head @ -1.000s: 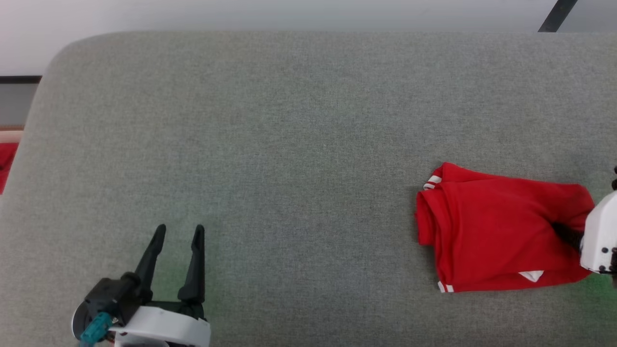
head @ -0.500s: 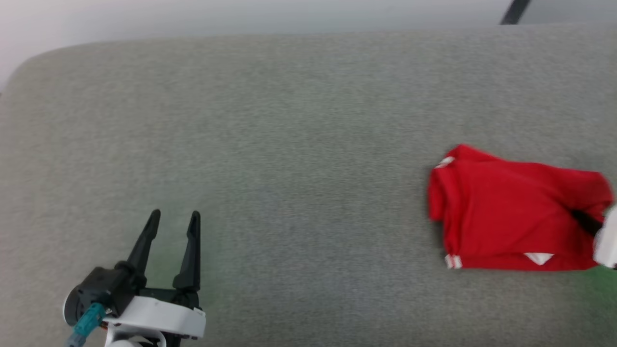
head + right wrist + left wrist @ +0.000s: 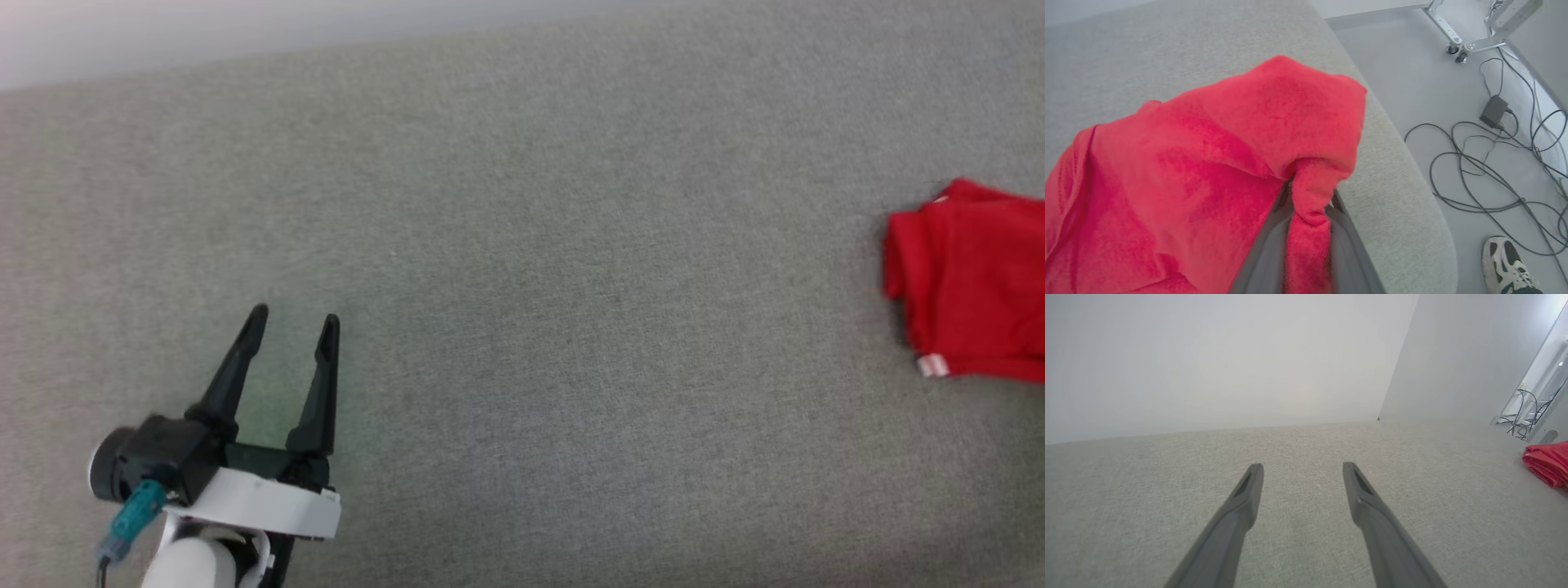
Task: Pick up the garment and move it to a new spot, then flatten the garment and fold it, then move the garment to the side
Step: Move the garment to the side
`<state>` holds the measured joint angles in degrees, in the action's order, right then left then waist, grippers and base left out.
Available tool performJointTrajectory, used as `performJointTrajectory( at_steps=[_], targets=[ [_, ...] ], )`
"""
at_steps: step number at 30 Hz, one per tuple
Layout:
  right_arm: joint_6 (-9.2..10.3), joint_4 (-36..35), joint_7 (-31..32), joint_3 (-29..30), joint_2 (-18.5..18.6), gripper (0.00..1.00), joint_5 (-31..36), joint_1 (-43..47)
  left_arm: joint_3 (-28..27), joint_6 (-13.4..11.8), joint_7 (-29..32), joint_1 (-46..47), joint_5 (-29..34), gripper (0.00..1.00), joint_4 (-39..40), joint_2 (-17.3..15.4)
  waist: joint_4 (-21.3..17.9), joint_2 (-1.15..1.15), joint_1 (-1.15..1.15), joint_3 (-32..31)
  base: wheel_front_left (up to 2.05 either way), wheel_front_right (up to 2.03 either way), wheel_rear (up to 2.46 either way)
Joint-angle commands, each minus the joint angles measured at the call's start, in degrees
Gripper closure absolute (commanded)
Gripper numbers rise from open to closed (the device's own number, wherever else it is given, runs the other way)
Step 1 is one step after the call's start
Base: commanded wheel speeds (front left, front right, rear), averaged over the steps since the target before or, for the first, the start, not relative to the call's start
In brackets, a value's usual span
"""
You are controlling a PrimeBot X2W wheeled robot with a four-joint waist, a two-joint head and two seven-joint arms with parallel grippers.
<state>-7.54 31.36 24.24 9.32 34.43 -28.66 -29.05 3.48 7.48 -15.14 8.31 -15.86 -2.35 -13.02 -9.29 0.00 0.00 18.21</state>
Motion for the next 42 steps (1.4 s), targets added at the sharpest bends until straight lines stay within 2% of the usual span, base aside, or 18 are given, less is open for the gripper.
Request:
performJointTrajectory(
  at_steps=[1, 6, 12, 20, 21, 22, 23, 24, 25, 36, 42],
  targets=[
    [0.12, 0.9, -1.5, 0.6, 0.2, 1.00, 1.9, -1.6, 0.1, 0.0, 0.1, 0.9, 0.6, 0.00, 0.3, -0.5, -1.2, 0.00, 0.00, 1.7, 0.00, 0.00, 0.00],
    [0.12, 5.2, -8.5, 3.1, 0.6, 1.00, 9.6, -6.2, 0.3, 0.0, 0.1, 2.0, 0.8, 0.00, 0.9, -1.8, -0.6, 0.00, 0.00, 3.3, 0.00, 0.00, 0.00],
    [0.12, 10.5, -15.5, 2.7, 0.5, 1.00, 19.1, -10.8, -0.4, 0.0, 0.1, 2.3, 0.7, 0.00, 1.9, -3.2, 0.6, 0.00, 0.00, 5.5, 0.00, 0.00, 0.00],
    [0.12, 18.1, -21.0, 4.2, -1.1, 1.00, 25.6, -15.7, -1.2, 0.0, 0.1, 3.1, 0.8, 0.00, 2.7, -3.6, 1.8, 0.00, 0.00, 7.4, 0.00, 0.00, 0.00],
    [0.12, 18.9, -21.5, 4.4, -1.3, 0.89, 26.1, -16.1, -1.4, 0.0, 0.1, 3.0, 0.9, 0.00, 2.7, -3.5, 1.9, 0.00, 0.00, 7.4, 0.00, 0.00, 0.00],
    [0.12, 19.5, -22.0, 4.6, -1.5, 0.65, 26.6, -16.4, -1.8, -0.2, 0.1, 3.0, 0.9, 0.00, 2.7, -3.2, 1.9, 0.00, 0.00, 7.3, 0.00, 0.00, 0.00],
    [0.12, 20.2, -22.6, 4.8, -1.5, 0.34, 27.0, -16.6, -2.0, -0.2, 0.1, 2.9, 0.9, 0.00, 2.6, -3.0, 1.9, 0.00, 0.00, 7.1, 0.00, 0.00, 0.00],
    [0.12, 20.8, -23.1, 5.0, -1.5, 0.13, 27.4, -16.9, -2.2, -0.2, 0.1, 2.7, 0.9, 0.00, 2.4, -2.8, 1.9, 0.00, 0.00, 6.7, 0.00, 0.00, 0.00],
    [0.12, 21.4, -23.6, 5.0, -1.4, 0.00, 28.0, -17.0, -2.4, -0.2, 0.1, 2.5, 1.0, 0.00, 2.2, -2.5, 1.9, 0.00, 0.00, 6.3, 0.00, 0.00, 0.00],
    [0.12, 24.4, -26.3, 3.5, -0.4, 0.00, 30.1, -17.4, -2.8, -0.1, 0.1, 0.8, 1.0, 0.00, -0.1, 0.2, 3.4, 0.00, 0.00, -0.8, 0.00, 0.00, 0.00],
    [0.12, 25.1, -26.5, -0.2, -1.9, 0.00, 28.7, -16.0, -4.0, 0.0, 0.1, -1.4, 0.7, 0.00, -2.0, 1.7, 5.2, 0.00, 0.00, -6.2, 0.00, 0.00, 0.00]
  ],
)
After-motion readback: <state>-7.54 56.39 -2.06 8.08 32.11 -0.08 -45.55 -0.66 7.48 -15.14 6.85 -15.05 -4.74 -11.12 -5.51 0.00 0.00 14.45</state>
